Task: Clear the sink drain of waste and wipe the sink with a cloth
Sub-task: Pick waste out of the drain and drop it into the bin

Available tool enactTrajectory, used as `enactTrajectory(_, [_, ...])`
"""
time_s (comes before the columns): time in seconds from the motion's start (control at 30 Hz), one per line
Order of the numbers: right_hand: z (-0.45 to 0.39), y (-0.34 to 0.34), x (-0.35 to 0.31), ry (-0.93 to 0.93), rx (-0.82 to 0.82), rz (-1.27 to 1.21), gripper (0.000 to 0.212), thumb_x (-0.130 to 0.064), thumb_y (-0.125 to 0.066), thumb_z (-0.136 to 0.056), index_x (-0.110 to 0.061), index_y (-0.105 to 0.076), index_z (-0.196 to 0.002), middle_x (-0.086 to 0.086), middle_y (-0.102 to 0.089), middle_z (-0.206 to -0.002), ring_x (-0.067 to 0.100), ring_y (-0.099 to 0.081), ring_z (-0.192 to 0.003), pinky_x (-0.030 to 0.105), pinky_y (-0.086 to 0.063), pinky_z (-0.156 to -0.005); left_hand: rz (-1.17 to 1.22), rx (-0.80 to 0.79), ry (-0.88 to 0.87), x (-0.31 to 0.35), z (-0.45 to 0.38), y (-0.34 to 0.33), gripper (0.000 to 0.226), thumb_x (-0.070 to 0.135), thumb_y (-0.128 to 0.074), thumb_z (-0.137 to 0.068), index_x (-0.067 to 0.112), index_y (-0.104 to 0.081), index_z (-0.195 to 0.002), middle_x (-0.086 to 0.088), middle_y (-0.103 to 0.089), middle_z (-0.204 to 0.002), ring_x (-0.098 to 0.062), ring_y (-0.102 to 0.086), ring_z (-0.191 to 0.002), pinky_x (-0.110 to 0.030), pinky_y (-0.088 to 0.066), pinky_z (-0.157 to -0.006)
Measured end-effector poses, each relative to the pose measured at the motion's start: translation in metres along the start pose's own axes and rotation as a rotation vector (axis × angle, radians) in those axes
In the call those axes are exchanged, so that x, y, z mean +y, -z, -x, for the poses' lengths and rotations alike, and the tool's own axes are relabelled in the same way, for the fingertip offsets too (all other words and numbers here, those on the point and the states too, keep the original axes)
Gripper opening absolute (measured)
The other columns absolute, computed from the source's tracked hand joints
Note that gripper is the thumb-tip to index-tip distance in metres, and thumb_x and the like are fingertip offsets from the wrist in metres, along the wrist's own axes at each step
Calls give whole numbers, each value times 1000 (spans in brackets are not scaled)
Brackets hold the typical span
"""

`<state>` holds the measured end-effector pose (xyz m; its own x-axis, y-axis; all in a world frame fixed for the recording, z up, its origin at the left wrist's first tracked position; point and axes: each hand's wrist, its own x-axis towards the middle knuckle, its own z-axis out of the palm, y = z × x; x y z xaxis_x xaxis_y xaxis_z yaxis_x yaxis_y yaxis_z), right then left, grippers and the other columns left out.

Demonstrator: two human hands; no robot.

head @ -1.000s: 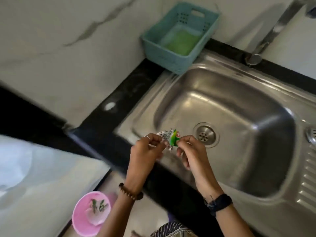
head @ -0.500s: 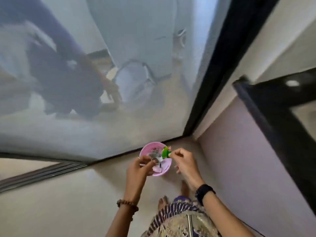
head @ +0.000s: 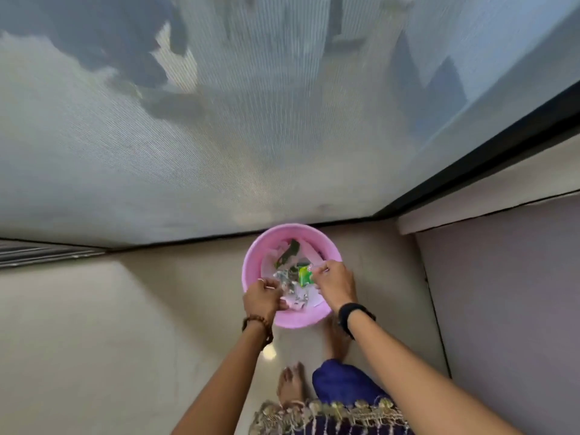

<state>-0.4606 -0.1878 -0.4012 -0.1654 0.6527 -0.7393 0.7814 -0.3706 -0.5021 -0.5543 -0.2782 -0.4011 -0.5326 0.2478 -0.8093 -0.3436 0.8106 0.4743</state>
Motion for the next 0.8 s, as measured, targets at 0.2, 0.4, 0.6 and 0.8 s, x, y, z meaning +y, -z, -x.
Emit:
enactTrajectory(0.2, [-23,-15,10,-51,-34,-74,24,-6,-46,-88,0,-68,-95,21,-68,-106,37,-63,-97,50,-52,-87,-39,-141,24,2,-12,-18,39,-6,-34,-93,-4,-41,-131,-24,-63,-96,-29,-69,-64,-27,-58,-59])
enactTrajectory(0.4, [64,45,-39,-163,-48,-506,16,-11,-52,-86,-10,-66,-79,0,-62,-57,12,-54,-45,21,-48,-42,289,-149,84,67,91,-7,25,14,-43,-94,6,-54,-73,-2,-47,-46,-7,-40,-30,-13,-30,-29])
enactTrajectory(0.6, [235,181,-118,34,-44,-830,21,-13,-53,-86,-16,-60,-67,-8,-55,-46,2,-47,-35,14,-37,-36,555,-449,-7,176,291,25,48,27,-44,-95,16,-42,-48,7,-32,-26,0,-24,-18,-7,-16,-23])
enactTrajectory(0.8, [403,317,-123,287,85,-1030,20,-21,-49,-89,-17,-62,-75,-7,-52,-51,6,-45,-43,18,-37,-43,553,-865,-153,236,475,20,43,25,-40,-94,18,-41,-52,7,-27,-28,0,-20,-18,-6,-14,-24])
